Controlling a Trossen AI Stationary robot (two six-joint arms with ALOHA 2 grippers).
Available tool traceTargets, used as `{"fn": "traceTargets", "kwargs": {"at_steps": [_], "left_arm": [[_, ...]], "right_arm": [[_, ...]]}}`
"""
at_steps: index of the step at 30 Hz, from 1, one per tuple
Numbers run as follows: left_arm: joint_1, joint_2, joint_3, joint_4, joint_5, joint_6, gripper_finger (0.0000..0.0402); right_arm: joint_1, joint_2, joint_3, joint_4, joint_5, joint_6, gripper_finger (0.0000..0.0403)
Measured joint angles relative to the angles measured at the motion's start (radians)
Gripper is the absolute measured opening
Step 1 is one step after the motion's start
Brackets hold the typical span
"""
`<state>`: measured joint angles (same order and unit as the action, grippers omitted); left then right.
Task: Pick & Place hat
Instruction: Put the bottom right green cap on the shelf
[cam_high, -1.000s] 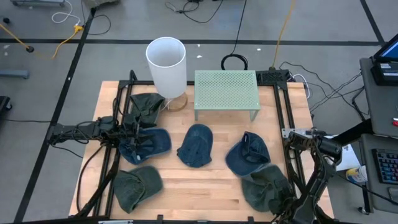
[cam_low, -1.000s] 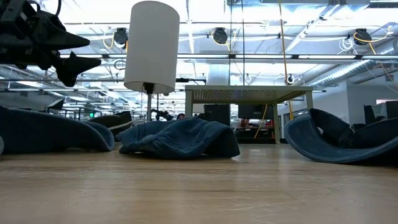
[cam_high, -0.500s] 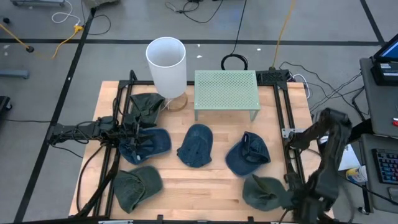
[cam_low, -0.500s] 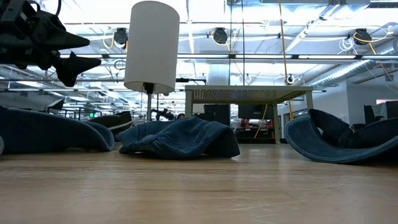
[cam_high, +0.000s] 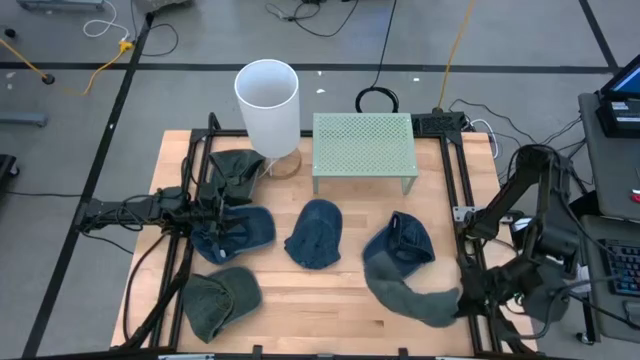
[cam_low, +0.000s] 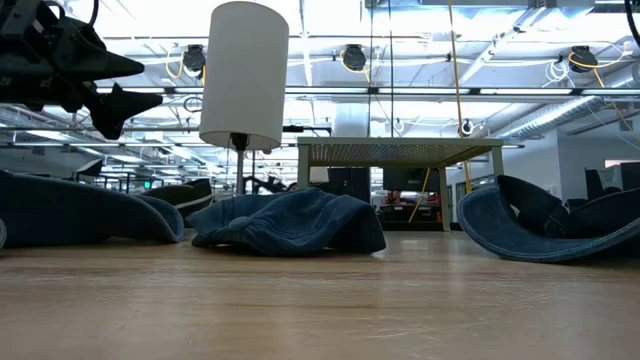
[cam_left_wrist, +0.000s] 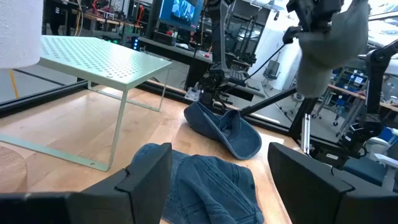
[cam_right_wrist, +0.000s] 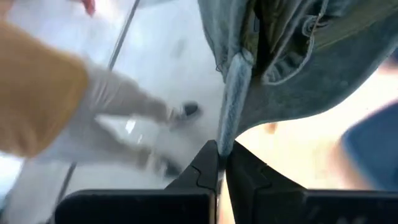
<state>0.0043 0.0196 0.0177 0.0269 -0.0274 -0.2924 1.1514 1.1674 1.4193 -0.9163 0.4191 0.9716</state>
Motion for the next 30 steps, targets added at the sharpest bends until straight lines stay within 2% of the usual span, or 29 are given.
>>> {"fn": "traceTargets", "kwargs": {"at_steps": [6, 13, 20, 24, 26, 30], "left_arm": [[0.000, 0.000, 0.000, 0.000, 0.000, 0.000, 0.0271], [0.000, 0.000, 0.000, 0.000, 0.000, 0.000, 0.0271], [0.000, 0.000, 0.000, 0.001, 0.000, -0.012, 0.0271], [0.000, 0.000, 0.000, 0.023, -0.002, -0.080, 0.0271], [0.000, 0.000, 0.000, 0.037, 0.000, -0.085, 0.0271], [-0.009, 0.000, 0.012, 0.130, 0.078, -0.109, 0.0271]], "right_arm": [[-0.042, 0.001, 0.000, 0.025, 0.242, -0.128, 0.0005], [-0.146, 0.027, 0.000, 0.065, 0.389, -0.181, 0.0007], [-0.272, 0.063, 0.000, 0.200, 0.392, -0.247, 0.0007], [-0.340, 0.078, 0.000, 0.306, 0.368, -0.313, 0.0007], [-0.369, 0.086, 0.000, 0.372, 0.337, -0.373, 0.0007], [-0.414, 0.101, 0.000, 0.512, 0.308, -0.538, 0.0007]]}}
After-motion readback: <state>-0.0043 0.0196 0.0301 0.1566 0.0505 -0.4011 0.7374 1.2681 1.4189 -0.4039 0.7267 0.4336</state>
